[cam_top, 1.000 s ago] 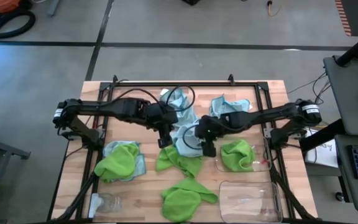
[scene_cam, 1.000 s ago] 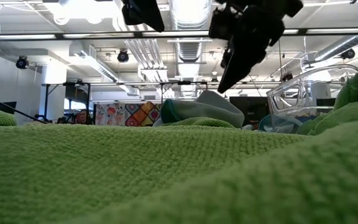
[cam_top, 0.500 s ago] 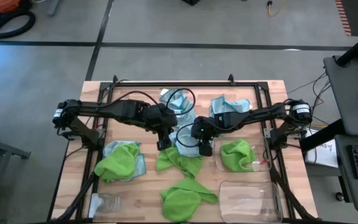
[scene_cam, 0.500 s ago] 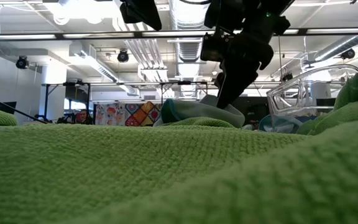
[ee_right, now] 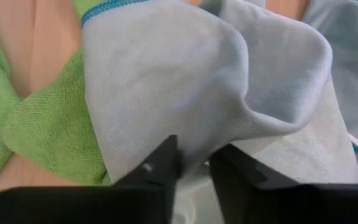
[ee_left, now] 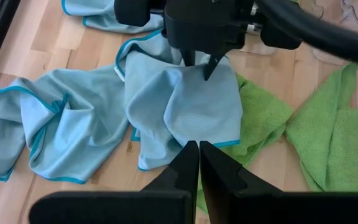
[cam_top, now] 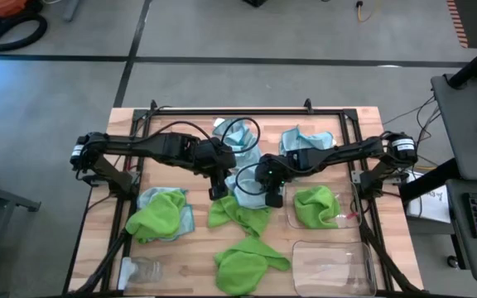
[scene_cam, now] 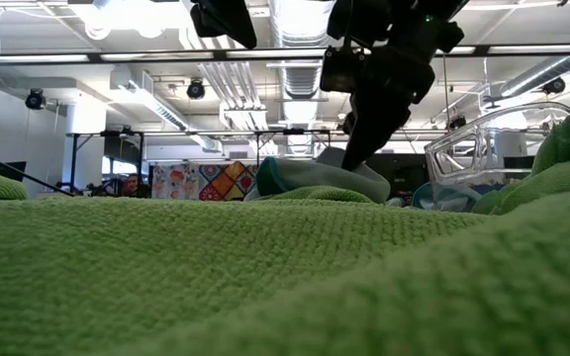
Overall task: Sort microfiber towel by color & place in baskets
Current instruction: Put the blue microfiber cloth into the bottom transparent bin
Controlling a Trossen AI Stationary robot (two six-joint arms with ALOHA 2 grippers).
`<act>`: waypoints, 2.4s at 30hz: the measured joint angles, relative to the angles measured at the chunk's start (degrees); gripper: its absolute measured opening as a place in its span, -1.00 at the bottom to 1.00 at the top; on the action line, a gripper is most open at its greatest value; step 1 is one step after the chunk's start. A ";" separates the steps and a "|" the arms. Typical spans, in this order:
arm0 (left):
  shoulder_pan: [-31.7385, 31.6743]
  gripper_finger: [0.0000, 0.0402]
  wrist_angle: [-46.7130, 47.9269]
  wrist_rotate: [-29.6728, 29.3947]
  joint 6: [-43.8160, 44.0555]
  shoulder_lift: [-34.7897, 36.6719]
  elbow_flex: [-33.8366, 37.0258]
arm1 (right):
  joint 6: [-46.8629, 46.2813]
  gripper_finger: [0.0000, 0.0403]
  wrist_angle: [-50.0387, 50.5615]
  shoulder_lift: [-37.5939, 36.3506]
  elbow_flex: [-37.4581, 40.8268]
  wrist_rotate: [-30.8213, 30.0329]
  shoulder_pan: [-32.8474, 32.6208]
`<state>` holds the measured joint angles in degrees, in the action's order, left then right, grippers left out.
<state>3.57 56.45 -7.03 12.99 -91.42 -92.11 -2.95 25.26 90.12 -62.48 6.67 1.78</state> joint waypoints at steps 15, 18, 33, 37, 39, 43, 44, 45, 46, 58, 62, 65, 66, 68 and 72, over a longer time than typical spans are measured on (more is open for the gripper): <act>0.00 -1.00 0.61 -0.09 0.00 0.00 0.00 | -5.88 -0.96 1.90 -7.20 0.00 3.88 0.00; 0.00 -1.00 0.64 -0.10 0.00 0.00 0.00 | -7.52 -0.96 1.88 -11.38 0.00 3.90 -0.02; 0.00 -1.00 1.60 -0.11 0.00 0.00 -0.01 | -15.12 -0.96 -1.57 -27.88 0.00 3.86 -12.64; 0.00 -1.00 1.60 -0.11 -0.27 0.00 0.01 | -15.11 -0.96 -3.14 -30.79 0.00 1.49 -18.63; 0.00 -1.00 1.59 -0.11 -0.48 0.00 0.01 | -14.56 -0.96 -4.28 -32.07 0.00 -0.61 -21.83; 0.00 -1.00 1.60 -0.13 -1.26 0.00 0.01 | -13.93 -0.96 -5.36 -34.18 0.00 -2.81 -27.89; 0.00 -1.00 1.60 -0.11 -1.56 0.00 0.01 | -13.93 -0.96 -5.29 -34.46 0.00 -3.04 -29.35; 0.00 -1.00 1.58 -0.12 -1.86 0.00 0.01 | -13.96 -0.96 -5.31 -34.65 0.00 -3.57 -30.77; 0.00 -1.00 1.58 -0.11 -2.01 0.00 0.01 | -14.00 -0.96 -5.29 -34.70 0.00 -3.87 -32.08; -0.01 -1.00 1.55 -0.13 -5.35 0.00 0.01 | -13.40 -0.96 -10.94 -32.98 0.00 -14.67 -45.94; 0.00 -1.00 1.51 -0.83 -6.46 0.00 0.01 | -11.50 -0.96 -13.90 -32.88 0.00 -16.24 -49.77; -0.04 -1.00 1.51 -1.55 -6.98 0.00 0.00 | -14.47 -0.96 -12.37 -32.95 0.00 -19.59 -52.20; -0.04 -1.00 1.51 -1.55 -7.51 0.00 0.01 | -15.92 -0.96 -11.54 -32.95 0.00 -20.20 -52.95; -0.04 -1.00 1.51 -1.56 -8.12 0.00 0.01 | -18.87 -0.96 -10.10 -32.93 0.00 -20.25 -54.14; -0.04 -1.00 1.49 -1.57 -8.44 0.00 0.01 | -25.35 -0.96 -5.53 -33.00 0.00 -20.11 -56.12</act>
<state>3.53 57.93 -8.60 4.56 -91.42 -92.10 -28.31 19.72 57.11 -62.48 -13.45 -54.34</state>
